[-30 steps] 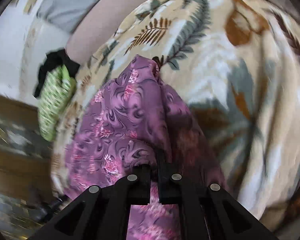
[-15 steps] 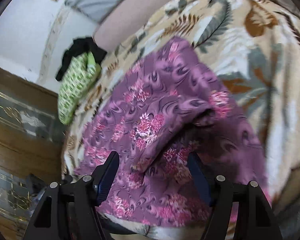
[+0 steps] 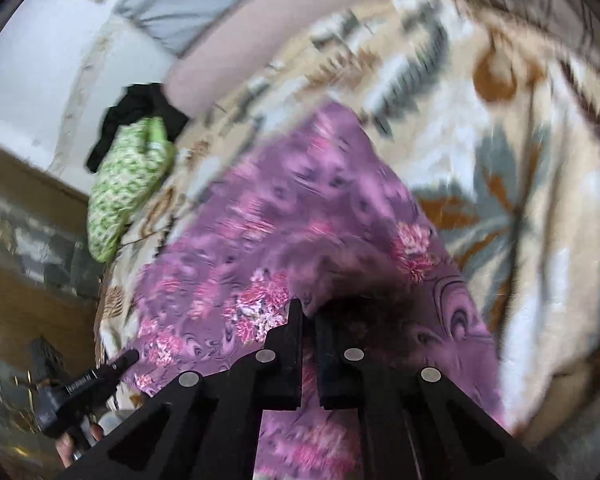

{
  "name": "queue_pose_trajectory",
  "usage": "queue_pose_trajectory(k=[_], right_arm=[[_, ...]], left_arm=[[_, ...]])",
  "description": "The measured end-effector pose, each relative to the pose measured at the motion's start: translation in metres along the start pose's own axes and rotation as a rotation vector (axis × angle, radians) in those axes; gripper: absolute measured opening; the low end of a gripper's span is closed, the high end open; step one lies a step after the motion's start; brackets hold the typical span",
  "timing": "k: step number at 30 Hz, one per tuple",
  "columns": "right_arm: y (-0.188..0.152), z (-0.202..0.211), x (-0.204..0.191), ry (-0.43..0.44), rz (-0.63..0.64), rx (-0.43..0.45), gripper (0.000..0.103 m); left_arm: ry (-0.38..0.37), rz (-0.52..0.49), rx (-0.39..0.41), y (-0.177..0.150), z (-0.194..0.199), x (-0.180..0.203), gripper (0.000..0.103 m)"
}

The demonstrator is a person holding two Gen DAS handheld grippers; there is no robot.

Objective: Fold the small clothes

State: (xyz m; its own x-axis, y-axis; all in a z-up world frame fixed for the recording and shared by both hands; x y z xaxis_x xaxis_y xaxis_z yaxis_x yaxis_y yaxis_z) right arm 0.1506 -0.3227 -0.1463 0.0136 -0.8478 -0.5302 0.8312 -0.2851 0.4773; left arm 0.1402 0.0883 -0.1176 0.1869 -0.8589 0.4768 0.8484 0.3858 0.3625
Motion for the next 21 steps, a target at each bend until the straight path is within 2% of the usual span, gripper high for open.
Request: queue_pose_trajectory(k=[3,6,8,9,11,13,14,16,17,19,21], right_arm=[[-0.029,0.021,-0.008,-0.045,0.04,-0.031,0.004],[-0.06,-0.011,0.006,-0.147,0.038,-0.145,0.004],[-0.065,-0.026,0.019,-0.15,-0.013,-0.212,0.004],[-0.061,-0.023,0.019,-0.146,-0.025,-0.195,0.004],[-0.056,-0.01,0.008,-0.167,0.04,-0.133,0.004],[-0.059,-0.012,0.005,-0.187,0.061,-0.142,0.004],[-0.063,-0.022,0.009,-0.2,0.053,-0.175,0.004],[-0.068,-0.038,0.02,-0.206,0.013,-0.265,0.004],[-0.068,-0.036,0.023,-0.185,-0.005,-0.264,0.004],[-0.063,-0.023,0.018,-0.129,0.01,-0.21,0.007],[-0.063,-0.01,0.012,-0.102,0.03,-0.161,0.018]], left_arm=[[0.055,-0.072,-0.016,-0.016,0.01,0.0,0.006],[0.185,-0.121,-0.103,-0.047,-0.026,-0.011,0.006],[0.227,-0.128,-0.122,-0.059,-0.043,-0.014,0.006],[0.22,-0.128,-0.122,-0.062,-0.044,-0.014,0.006],[0.218,-0.161,-0.077,-0.062,-0.034,-0.006,0.006],[0.239,-0.19,-0.053,-0.06,-0.029,-0.003,0.006],[0.252,-0.196,-0.062,-0.062,-0.033,-0.004,0.007],[0.283,-0.203,-0.147,-0.068,-0.047,-0.01,0.008],[0.282,-0.19,-0.192,-0.072,-0.049,-0.013,0.008],[0.232,-0.158,-0.168,-0.072,-0.035,-0.019,0.014],[0.164,-0.116,-0.126,-0.067,-0.012,-0.024,0.029]])
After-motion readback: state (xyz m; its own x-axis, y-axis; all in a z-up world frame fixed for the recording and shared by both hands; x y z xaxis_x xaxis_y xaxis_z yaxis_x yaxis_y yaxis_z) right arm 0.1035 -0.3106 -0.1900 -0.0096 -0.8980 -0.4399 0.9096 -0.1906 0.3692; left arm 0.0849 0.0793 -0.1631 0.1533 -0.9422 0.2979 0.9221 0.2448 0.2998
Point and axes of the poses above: each gripper's, at about its wrist camera, not at the fingertips, and z roughly against the way its jaws point, x to its right, y to its top, the point moved 2 cm from there along -z, roughly the way its jaws point, and after that the axes turned 1 degree about z, right-handed, at the moved point
